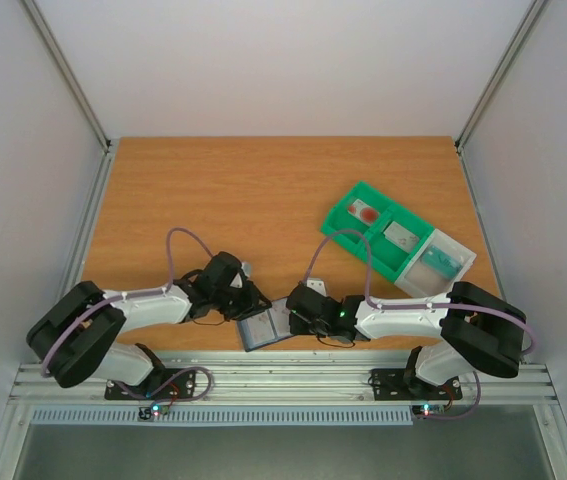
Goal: Take the credit cards out of the card holder
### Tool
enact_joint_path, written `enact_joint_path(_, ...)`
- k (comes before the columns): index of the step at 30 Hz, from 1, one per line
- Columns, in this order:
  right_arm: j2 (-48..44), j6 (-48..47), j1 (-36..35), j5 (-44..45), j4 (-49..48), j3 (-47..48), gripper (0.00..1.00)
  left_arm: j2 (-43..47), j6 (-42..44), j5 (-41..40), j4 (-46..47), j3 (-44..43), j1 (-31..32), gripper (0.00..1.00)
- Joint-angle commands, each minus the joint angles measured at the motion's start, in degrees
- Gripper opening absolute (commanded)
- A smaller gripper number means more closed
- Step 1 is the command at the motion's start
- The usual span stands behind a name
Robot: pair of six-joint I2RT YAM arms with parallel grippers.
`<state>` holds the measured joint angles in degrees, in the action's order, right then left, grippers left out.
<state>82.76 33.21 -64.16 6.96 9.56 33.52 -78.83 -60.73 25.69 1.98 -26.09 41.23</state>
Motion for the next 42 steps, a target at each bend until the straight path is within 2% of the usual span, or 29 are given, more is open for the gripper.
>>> enact_joint_path(1, 1.0, 1.1, 0.2, -0.4, 1.4, -1.3, 0.1, -2.9, -0.9, -0.1, 7.7, 0.8, 0.2, 0.24)
enact_joint_path(4, 1.1, 1.2, 0.2, -0.5, 1.4, -1.3, 0.09, -4.4, -1.8, 0.5, 10.6, 1.3, 0.3, 0.22)
enact_joint_path(11, 1.3, 1.3, 0.2, -0.4, 1.4, -1.2, 0.09, -3.8, -2.3, 0.3, 11.4, 2.0, 0.3, 0.01)
enact_joint_path(20, 1.3, 1.4, 0.2, -0.4, 1.7, -1.2, 0.09, -1.9, -2.5, 1.3, 12.0, 2.4, 0.2, 0.0)
enact_joint_path(25, 1.0, 1.7, 0.2, 0.0, 2.4, -1.3, 0.09, 0.7, 0.3, -0.1, 5.6, 1.2, -0.6, 0.0)
enact_joint_path(39, 0.6, 0.8, 0.2, -0.2, 2.4, -1.1, 0.09, 9.1, 5.4, 0.8, -4.1, 2.2, -4.1, 0.0)
enact_joint_path(42, -0.3, -1.2, 0.2, 1.0, 5.1, 0.3, 0.09, 11.2, 6.8, 1.3, -6.8, 1.9, -5.0, 0.01)
